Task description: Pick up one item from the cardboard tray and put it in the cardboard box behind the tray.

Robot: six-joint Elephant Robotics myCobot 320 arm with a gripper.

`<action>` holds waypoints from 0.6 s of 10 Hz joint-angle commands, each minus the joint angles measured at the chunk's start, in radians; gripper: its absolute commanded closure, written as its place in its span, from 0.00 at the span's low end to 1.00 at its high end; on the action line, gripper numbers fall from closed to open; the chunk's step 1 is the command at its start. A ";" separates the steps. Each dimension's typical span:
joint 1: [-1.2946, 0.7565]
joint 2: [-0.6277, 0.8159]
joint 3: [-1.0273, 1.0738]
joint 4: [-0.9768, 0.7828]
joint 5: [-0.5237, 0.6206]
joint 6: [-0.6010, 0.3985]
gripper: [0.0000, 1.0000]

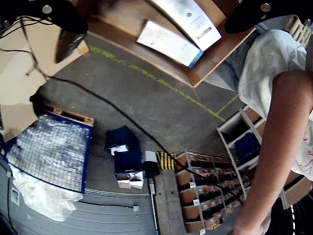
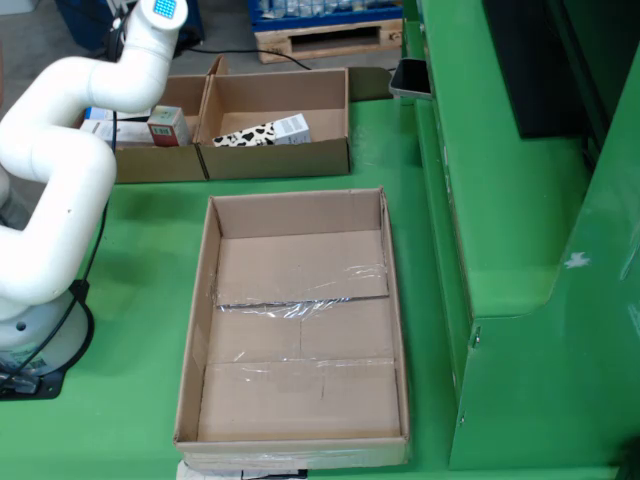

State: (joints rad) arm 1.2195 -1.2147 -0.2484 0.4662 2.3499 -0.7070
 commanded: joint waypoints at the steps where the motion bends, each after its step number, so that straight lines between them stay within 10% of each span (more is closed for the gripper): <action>1: 0.008 0.058 0.248 -0.052 -0.134 0.022 0.00; 6: 0.025 0.103 0.248 -0.037 -0.235 0.047 0.00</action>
State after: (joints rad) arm 1.2348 -1.1704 -0.0244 0.4079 2.1721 -0.6826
